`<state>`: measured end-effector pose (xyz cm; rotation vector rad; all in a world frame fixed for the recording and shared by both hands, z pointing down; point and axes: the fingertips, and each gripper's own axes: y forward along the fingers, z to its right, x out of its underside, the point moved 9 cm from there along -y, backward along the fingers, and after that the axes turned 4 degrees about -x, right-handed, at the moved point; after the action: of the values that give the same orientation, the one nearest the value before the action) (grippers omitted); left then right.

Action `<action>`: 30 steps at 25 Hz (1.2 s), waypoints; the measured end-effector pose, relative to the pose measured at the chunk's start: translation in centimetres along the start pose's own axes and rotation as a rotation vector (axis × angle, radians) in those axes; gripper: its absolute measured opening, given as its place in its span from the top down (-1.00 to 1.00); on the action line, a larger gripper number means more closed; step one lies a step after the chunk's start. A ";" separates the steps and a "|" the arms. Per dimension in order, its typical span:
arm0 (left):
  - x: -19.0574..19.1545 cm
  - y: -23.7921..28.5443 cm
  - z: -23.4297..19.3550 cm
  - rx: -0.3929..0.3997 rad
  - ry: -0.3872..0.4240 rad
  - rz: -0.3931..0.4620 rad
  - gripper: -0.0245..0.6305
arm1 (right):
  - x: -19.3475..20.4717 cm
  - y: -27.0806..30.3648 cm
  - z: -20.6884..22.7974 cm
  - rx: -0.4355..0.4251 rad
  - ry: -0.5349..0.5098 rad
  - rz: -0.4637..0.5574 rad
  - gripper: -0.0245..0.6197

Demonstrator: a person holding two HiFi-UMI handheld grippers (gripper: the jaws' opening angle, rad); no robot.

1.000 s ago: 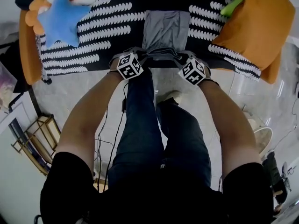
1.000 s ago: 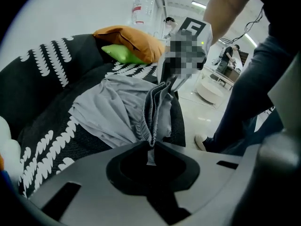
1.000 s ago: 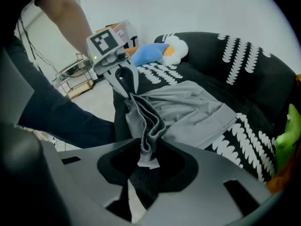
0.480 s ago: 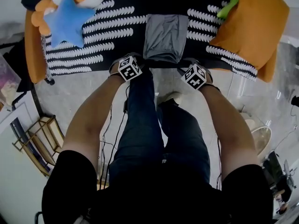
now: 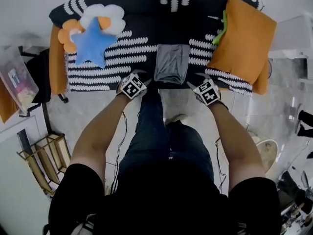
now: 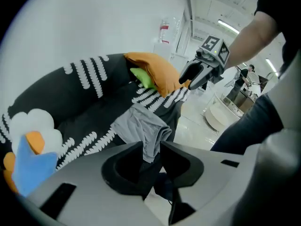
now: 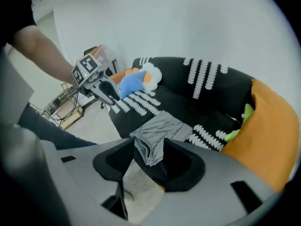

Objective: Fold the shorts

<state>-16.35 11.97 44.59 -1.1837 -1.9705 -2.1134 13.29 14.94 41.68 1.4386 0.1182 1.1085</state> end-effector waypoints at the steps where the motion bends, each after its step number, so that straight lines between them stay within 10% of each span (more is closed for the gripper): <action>1: -1.0 -1.6 0.0 -0.013 0.001 0.021 0.53 | -1.0 -1.6 -0.2 0.016 0.003 0.028 0.30; 16: -15.2 -22.4 1.9 -0.131 -0.028 0.288 0.57 | -13.4 -23.3 -4.0 0.144 0.134 0.350 0.30; 30: -19.3 -35.1 2.6 -0.204 -0.103 0.528 0.64 | -17.2 -33.8 -9.2 0.213 0.209 0.564 0.35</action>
<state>-18.57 12.39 4.49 -1.6501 -1.2862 -2.0239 15.79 18.39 2.90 1.5884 -0.0274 1.7517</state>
